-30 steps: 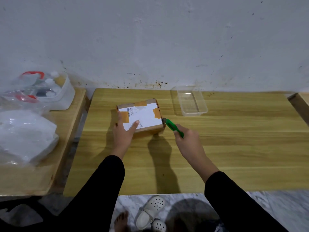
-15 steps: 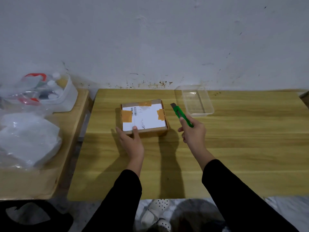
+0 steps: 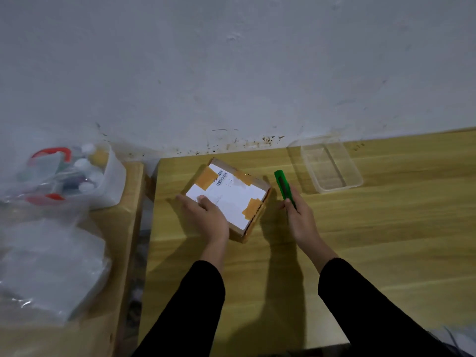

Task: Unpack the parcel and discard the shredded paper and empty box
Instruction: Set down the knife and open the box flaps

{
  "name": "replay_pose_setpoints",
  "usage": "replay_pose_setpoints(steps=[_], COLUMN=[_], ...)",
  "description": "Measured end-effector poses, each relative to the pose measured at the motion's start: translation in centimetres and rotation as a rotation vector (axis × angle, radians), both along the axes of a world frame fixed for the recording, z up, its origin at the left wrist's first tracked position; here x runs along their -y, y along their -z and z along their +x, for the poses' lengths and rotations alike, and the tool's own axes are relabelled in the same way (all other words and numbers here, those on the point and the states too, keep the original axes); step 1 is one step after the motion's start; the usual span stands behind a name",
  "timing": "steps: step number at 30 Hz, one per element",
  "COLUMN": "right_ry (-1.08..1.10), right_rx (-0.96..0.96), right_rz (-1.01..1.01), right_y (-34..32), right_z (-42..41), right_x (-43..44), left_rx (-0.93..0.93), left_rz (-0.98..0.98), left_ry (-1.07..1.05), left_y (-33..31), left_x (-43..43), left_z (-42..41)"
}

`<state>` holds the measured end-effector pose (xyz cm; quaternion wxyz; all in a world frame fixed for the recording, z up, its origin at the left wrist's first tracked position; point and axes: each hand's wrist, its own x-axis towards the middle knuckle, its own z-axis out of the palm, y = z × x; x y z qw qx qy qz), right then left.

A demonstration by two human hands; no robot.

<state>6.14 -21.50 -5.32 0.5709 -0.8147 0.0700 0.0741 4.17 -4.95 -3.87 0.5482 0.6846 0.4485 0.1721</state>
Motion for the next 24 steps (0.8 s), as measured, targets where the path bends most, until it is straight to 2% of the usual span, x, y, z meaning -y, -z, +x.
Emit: replay_pose_setpoints(steps=[4,10,14,21,24], right_ry=[-0.075,-0.222,-0.215,-0.185,-0.192], right_rx=[0.036,0.085,0.056,0.146,0.115], right_rz=[-0.144,-0.422,-0.571,-0.83,-0.859], right_y=[0.8,1.9,2.7,3.1,2.3], right_z=[3.5,8.6,10.5,11.3,11.6], right_x=[-0.3,-0.2,-0.1,-0.8,-0.4], left_rx=[-0.068,-0.058,-0.02,0.012,0.025], left_rz=[0.084,0.119,0.123,0.041,0.013], left_ry=[0.071,0.164,0.215,0.254,0.265], left_y=[0.8,1.4,1.9,1.4,0.8], left_x=[-0.2,-1.2,-1.6,-1.8,-1.8], left_z=[1.5,3.3,4.0,4.2,4.2])
